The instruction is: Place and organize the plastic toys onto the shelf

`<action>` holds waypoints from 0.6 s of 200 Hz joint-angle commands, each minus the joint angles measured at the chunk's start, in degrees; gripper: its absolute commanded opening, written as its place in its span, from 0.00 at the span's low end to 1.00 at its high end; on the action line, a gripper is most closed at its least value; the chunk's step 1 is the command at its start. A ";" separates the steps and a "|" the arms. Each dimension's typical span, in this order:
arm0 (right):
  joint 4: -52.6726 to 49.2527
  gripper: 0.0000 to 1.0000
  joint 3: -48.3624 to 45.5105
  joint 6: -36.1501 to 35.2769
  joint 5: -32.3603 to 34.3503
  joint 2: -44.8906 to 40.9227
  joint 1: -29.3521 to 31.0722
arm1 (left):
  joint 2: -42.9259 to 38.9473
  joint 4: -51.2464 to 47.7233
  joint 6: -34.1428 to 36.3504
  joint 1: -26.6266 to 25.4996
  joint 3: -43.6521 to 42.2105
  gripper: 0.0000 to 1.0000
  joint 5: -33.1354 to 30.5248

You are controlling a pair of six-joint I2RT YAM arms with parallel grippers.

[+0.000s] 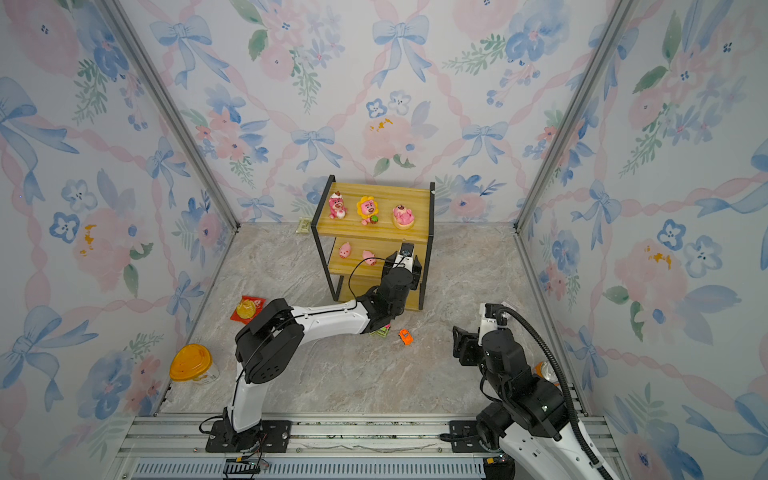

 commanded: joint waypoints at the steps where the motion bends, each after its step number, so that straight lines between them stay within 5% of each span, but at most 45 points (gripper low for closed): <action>1: 0.96 0.71 -0.91 -0.51 -0.11 0.09 -0.72 | -1.30 -2.35 0.25 -0.61 -2.38 0.60 -1.79; 120: 0.99 0.72 -1.05 -0.42 -0.56 -0.09 -0.83 | -7.69 -2.33 0.71 -1.68 -8.57 0.61 -4.96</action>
